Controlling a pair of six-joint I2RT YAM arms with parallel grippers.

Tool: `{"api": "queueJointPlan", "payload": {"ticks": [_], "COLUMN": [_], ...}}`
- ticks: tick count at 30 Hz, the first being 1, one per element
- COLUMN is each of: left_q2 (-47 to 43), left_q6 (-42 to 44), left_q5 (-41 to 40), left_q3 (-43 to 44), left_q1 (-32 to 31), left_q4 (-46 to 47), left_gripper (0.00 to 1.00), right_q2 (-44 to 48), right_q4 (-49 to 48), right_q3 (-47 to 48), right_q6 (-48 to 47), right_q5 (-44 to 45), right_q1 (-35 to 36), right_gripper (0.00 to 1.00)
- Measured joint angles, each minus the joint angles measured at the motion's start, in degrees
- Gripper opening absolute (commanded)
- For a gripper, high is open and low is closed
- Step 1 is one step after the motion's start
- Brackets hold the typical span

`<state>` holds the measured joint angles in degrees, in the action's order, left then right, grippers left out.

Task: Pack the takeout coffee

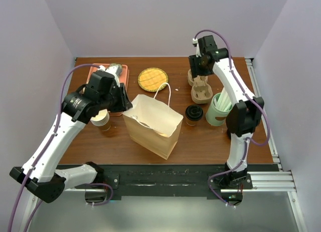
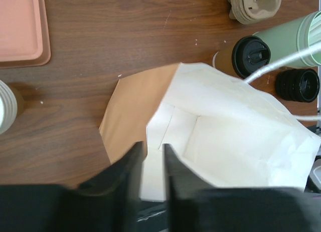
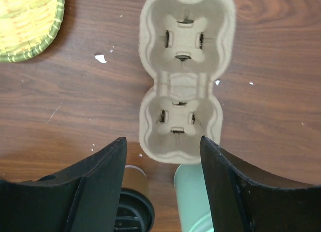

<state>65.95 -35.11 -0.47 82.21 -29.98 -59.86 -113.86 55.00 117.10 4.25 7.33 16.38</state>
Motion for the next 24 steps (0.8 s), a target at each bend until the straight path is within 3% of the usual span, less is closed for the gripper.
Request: {"api": "queueJointPlan", "payload": {"ticks": [6,10,13,24], "left_q2": [2.0,3.3,3.4,3.3], "left_q6": [3.1,5.4,7.3,10.7], "left_q5": [-2.1,-4.3,-5.8,-8.6], "left_q3": [6.4,8.4,8.8,9.6], "left_q1": [0.0,0.0,0.0,0.0], "left_q4": [-3.0,-5.2,-6.4,-7.6], "left_gripper": [0.43,0.65,0.71,0.72], "right_q2": [-9.0,-12.6,-14.1,-15.0], "right_q4": [1.8,2.7,3.3,3.7], "right_q3": [8.5,10.3,10.4,9.9], "right_q6": [-2.2,-2.4,-2.4,-2.1], "right_q5": [-0.3,0.7,0.7,2.0], "right_q1": [0.1,-0.1,-0.3,-1.9], "right_gripper": [0.59,0.58,0.58,0.57]}}
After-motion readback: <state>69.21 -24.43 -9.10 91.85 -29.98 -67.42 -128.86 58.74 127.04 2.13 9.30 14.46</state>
